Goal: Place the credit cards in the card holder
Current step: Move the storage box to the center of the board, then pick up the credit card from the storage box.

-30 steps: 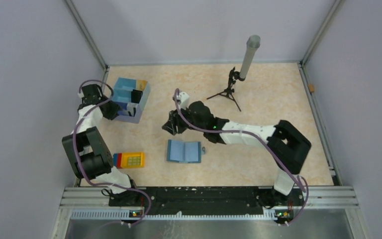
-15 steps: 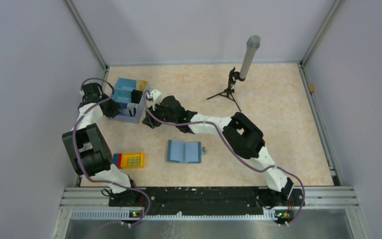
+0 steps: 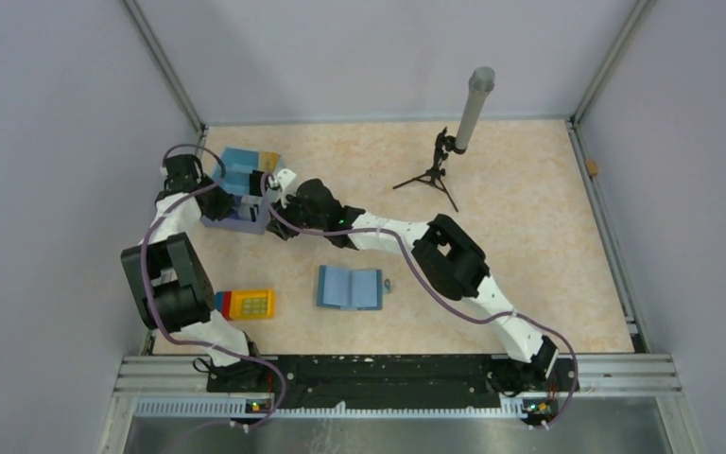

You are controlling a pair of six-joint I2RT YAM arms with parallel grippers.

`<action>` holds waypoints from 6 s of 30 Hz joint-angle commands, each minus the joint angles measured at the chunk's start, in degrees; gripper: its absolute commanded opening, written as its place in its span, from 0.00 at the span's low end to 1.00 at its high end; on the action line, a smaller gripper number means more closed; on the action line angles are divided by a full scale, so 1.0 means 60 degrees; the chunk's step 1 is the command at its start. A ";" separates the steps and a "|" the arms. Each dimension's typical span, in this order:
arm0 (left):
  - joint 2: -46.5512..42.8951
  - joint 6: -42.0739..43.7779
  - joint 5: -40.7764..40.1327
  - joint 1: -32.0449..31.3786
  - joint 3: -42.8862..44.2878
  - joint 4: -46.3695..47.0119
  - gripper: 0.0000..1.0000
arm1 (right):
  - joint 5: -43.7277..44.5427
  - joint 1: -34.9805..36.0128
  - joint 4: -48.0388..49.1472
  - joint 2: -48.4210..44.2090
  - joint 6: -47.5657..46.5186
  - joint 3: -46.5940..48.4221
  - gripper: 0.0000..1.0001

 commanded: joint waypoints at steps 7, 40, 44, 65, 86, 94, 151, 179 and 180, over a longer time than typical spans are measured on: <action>-0.0150 0.0351 0.0073 -0.0253 -0.0842 -0.1224 0.24 | 0.0284 0.0088 0.0501 -0.0750 -0.0204 -0.0584 0.42; -0.2434 -0.1188 0.0998 -0.2784 -0.2749 -0.0172 0.22 | 0.0721 -0.0307 0.0694 -0.4938 0.0591 -0.5285 0.42; -0.2401 -0.1575 0.1095 -0.3306 -0.2878 0.0387 0.22 | 0.1277 -0.0314 0.0282 -0.5576 0.0839 -0.5938 0.42; -0.0509 -0.2188 0.1191 -0.5218 -0.1793 0.2627 0.25 | 0.3781 -0.0336 -0.2045 -0.8081 0.2127 -0.7613 0.43; -0.1277 0.0607 0.2056 -0.5260 -0.1880 0.2413 0.52 | 0.3620 -0.0333 -0.2408 -0.8504 0.2616 -0.8155 0.43; -0.1388 0.1493 0.0856 -0.5771 -0.1614 0.1455 0.48 | 0.3635 -0.0336 -0.2423 -0.8530 0.2619 -0.8178 0.43; -0.2010 0.3364 -0.2245 -0.6991 -0.1804 0.1264 0.00 | 0.3616 -0.0400 -0.2134 -0.9118 0.2836 -0.8949 0.43; -0.4630 0.2334 -0.4007 -0.6676 -0.1094 -0.0858 0.00 | 0.2493 -0.1040 -0.1436 -0.9573 0.1850 -0.8721 0.43; -0.4702 0.2380 -0.3797 -0.6568 -0.1000 -0.1011 0.00 | 0.2096 -0.1135 -0.1149 -0.9528 0.1717 -0.8746 0.43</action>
